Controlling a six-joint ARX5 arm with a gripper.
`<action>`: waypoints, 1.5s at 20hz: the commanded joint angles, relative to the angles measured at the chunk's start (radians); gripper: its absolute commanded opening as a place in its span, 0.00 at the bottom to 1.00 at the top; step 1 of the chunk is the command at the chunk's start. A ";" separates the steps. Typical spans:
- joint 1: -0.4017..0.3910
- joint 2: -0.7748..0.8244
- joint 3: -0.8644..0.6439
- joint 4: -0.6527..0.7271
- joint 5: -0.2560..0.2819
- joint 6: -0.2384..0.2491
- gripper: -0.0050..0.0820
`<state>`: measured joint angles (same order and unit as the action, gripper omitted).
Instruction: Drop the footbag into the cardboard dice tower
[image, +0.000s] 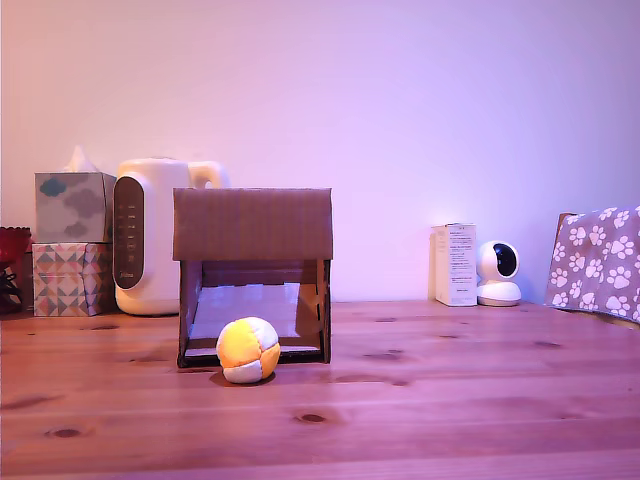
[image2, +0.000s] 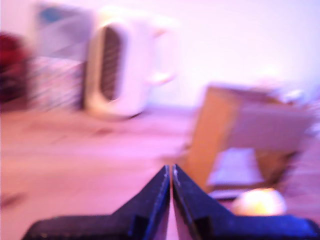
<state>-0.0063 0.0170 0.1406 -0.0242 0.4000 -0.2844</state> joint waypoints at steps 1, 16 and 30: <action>-0.030 0.035 0.005 0.005 0.022 -0.005 0.04; -0.499 0.645 0.009 0.399 -0.033 0.000 0.04; -0.566 1.205 0.094 0.706 -0.232 0.013 0.93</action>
<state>-0.5694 1.2079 0.2295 0.6724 0.1844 -0.2810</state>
